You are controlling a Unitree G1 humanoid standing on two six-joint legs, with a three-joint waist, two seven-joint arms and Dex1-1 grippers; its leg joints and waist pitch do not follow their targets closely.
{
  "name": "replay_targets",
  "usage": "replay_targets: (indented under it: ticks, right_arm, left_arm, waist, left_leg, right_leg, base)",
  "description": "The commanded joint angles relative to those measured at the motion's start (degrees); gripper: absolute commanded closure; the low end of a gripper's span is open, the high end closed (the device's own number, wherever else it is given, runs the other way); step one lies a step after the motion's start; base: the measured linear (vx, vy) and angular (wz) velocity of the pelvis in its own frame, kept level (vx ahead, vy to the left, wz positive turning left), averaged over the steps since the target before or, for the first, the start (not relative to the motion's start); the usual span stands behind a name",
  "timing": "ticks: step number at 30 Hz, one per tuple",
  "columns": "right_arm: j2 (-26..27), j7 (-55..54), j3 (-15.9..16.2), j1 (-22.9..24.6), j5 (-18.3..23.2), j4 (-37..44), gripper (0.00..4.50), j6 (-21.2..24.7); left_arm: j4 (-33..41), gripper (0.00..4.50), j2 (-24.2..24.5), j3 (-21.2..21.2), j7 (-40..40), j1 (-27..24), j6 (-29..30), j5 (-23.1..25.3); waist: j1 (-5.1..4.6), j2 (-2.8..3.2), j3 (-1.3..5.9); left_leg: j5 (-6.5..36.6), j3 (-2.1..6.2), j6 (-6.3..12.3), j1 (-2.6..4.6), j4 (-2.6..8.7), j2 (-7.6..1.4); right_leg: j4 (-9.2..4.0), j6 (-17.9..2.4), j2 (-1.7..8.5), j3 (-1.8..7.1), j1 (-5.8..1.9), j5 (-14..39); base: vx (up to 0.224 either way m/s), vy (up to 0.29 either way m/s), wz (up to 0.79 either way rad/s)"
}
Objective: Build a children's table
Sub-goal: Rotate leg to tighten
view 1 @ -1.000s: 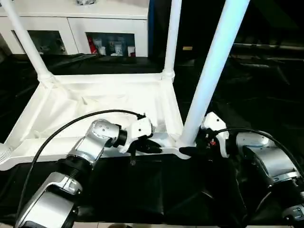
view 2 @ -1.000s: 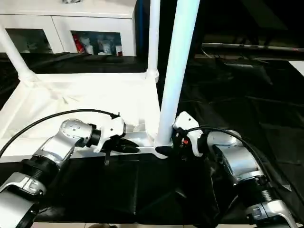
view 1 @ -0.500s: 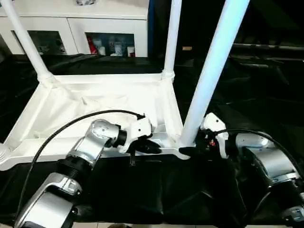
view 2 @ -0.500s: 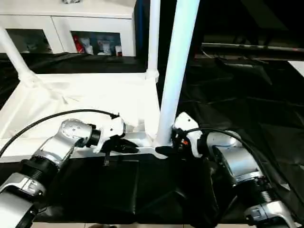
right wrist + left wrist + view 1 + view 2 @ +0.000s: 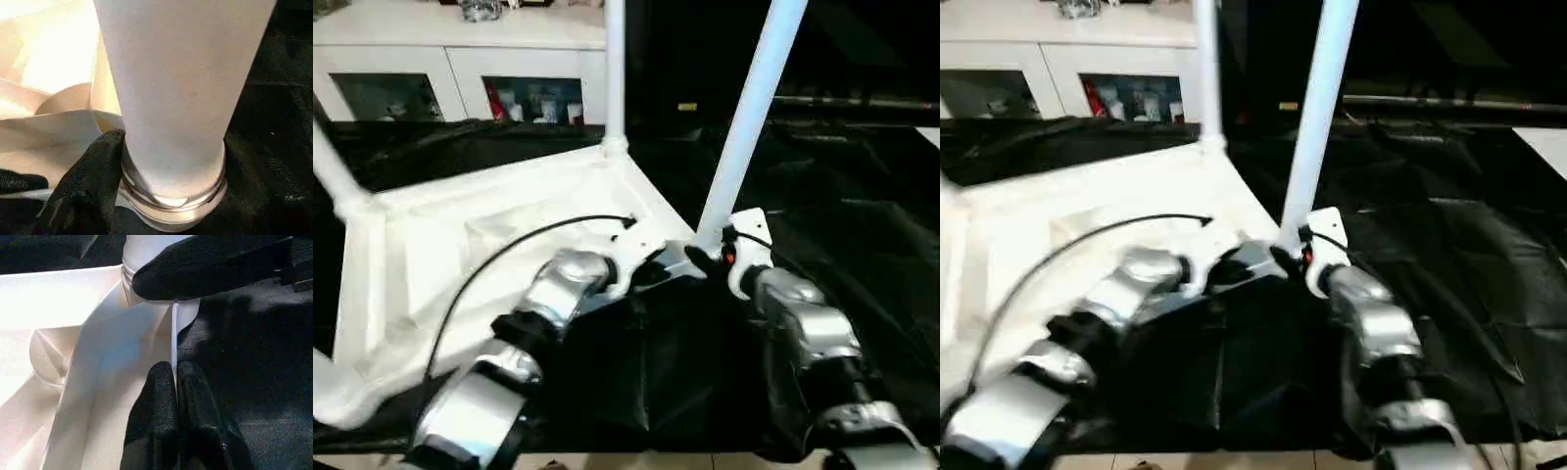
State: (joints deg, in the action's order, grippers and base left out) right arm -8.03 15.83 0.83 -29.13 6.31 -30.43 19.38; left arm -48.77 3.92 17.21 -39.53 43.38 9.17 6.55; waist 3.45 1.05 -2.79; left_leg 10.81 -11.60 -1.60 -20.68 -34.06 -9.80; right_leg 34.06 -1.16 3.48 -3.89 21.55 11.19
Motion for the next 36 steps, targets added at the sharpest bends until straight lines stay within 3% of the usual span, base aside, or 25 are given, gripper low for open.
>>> replay_targets:
  ticks: [1, 5, 6, 8, 9, 11, 16, 20, 22, 27, 32, 36]
  right_arm:
    - [1.07, -0.97, 1.28, 0.86, -1.56, -3.73, 1.43, 1.19]
    - [1.39, -1.67, 1.25, 0.16, -1.88, -4.54, 1.06, -1.77]
    - [1.04, -1.9, 1.57, -0.05, -2.47, -4.65, 0.99, -2.46]
    - [-0.38, -0.8, 2.16, -0.91, -3.37, -4.82, 0.75, -3.06]
    - [-2.35, 2.66, 2.66, -1.57, -3.22, -3.96, 0.71, -2.38]
    - [-4.55, 6.38, 3.44, -1.92, -3.36, -3.18, 0.65, -1.87]
    - [-10.69, 17.36, 6.11, -1.03, -3.06, 0.94, 0.65, 0.23]
    - [-16.15, 27.02, 7.86, 0.97, -0.63, 5.98, 0.65, 3.06]
    - [-17.29, 29.5, 7.98, 1.53, 0.35, 7.17, 0.65, 2.89]
    - [-18.84, 34.92, 8.55, 2.51, 2.19, 9.7, 0.65, 3.93]
    - [-19.92, 41.2, 9.86, 4.36, 5.44, 15.24, 0.65, 6.14]
    - [-21.33, 44.86, 11.34, 5.65, 6.07, 17.71, 0.65, 6.49]
  left_arm:
    - [-2.89, 4.5, -0.42, 0.5, 2.34, 0.42, 1.01, 1.95]
    - [-4.63, 4.5, -0.22, 0.62, 2.99, 0.85, 0.44, 2.12]
    - [-4.66, 4.5, 0.03, 0.59, 2.98, 0.88, 0.49, 2.07]
    - [-4.54, 4.5, 0.93, 0.58, 2.3, 0.91, -0.17, 2.15]
    - [-4.05, 4.5, 2.01, 0.68, 0.92, 0.69, -1.03, 2.26]
    - [-3.52, 4.5, 3.03, 0.8, -0.79, 0.33, -1.78, 2.27]
    - [-1.46, 4.5, 6.32, 1.86, -6.66, -1.08, -4.79, 2.23]
    - [2.24, 4.5, 10.0, 2.74, -16.24, -3.15, -7.17, 0.09]
    - [4.47, 4.5, 11.54, 3.29, -21.6, -4.45, -7.5, -1.32]
    - [6.92, 4.5, 13.58, 3.38, -27.22, -6.05, -8.9, -2.9]
    - [8.17, 4.5, 14.54, 3.26, -28.05, -6.77, -8.88, -3.03]
    - [8.61, 4.5, 14.61, 3.35, -28.2, -7.07, -8.71, -2.86]
  waist:
    - [-0.24, -0.06, 2.68]
    - [-0.44, 0.04, 2.54]
    - [-0.47, -0.18, 2.6]
    - [-0.48, -0.06, 2.58]
    - [-0.53, -0.45, 2.6]
    - [-0.45, -0.32, 2.67]
    - [-0.12, -0.6, 3.33]
    - [0.4, -0.57, 3.43]
    - [0.58, -0.6, 3.49]
    - [0.8, -0.45, 3.41]
    - [1.43, -0.54, 3.21]
    - [1.89, -0.68, 3.25]
  left_leg:
    - [18.02, 2.62, -0.57, 1.25, 4.63, -3.71]
    - [21.0, 2.85, -1.28, 1.73, 4.77, -3.73]
    - [20.91, 2.84, -1.25, 1.6, 4.81, -3.69]
    - [20.78, 2.89, -1.19, 1.52, 4.88, -3.76]
    - [20.4, 2.86, -0.84, 1.33, 4.88, -3.69]
    - [19.39, 2.74, -0.23, 1.2, 4.78, -3.74]
    - [11.73, 2.35, 2.53, 0.27, 4.19, -3.8]
    - [8.16, 2.16, 4.49, 0.07, 3.93, -4.07]
    - [7.61, 2.07, 4.58, -0.01, 3.86, -4.19]
    - [7.85, 1.87, 4.19, 0.25, 3.92, -4.42]
    - [9.93, 1.92, 3.16, 0.49, 4.08, -4.51]
    - [8.92, 1.92, 2.96, 0.56, 4.1, -4.54]
  right_leg:
    - [-5.95, -9.05, 5.93, 3.11, -1.11, 23.62]
    - [-6.32, -7.91, 5.96, 3.06, -0.79, 27.06]
    - [-6.31, -7.77, 6.02, 3.09, -0.87, 26.93]
    - [-6.3, -7.82, 6.05, 3.09, -0.86, 26.53]
    - [-6.16, -7.8, 6.0, 3.08, -1.05, 26.36]
    - [-6.16, -8.0, 6.09, 3.22, -1.14, 25.31]
    - [-4.6, -11.32, 5.98, 3.3, -1.93, 12.84]
    - [-3.83, -13.33, 5.84, 3.17, -2.25, 6.94]
    - [-3.44, -14.25, 5.89, 3.1, -2.27, 5.6]
    - [-3.28, -15.14, 5.74, 3.08, -2.02, 4.91]
    - [-3.77, -13.56, 5.94, 3.2, -1.94, 10.05]
    - [-3.73, -13.07, 5.96, 3.28, -1.8, 10.23]
  base:
    - [0.0, 0.0, 0.0]
    - [0.0, 0.0, 0.0]
    - [0.0, 0.0, 0.0]
    - [0.0, 0.0, 0.0]
    - [0.0, 0.0, 0.0]
    - [0.0, 0.0, 0.0]
    - [0.0, 0.0, 0.0]
    - [0.0, 0.0, 0.0]
    - [0.0, 0.0, 0.0]
    - [0.0, 0.0, 0.0]
    - [0.0, 0.0, 0.0]
    - [0.0, 0.0, 0.0]
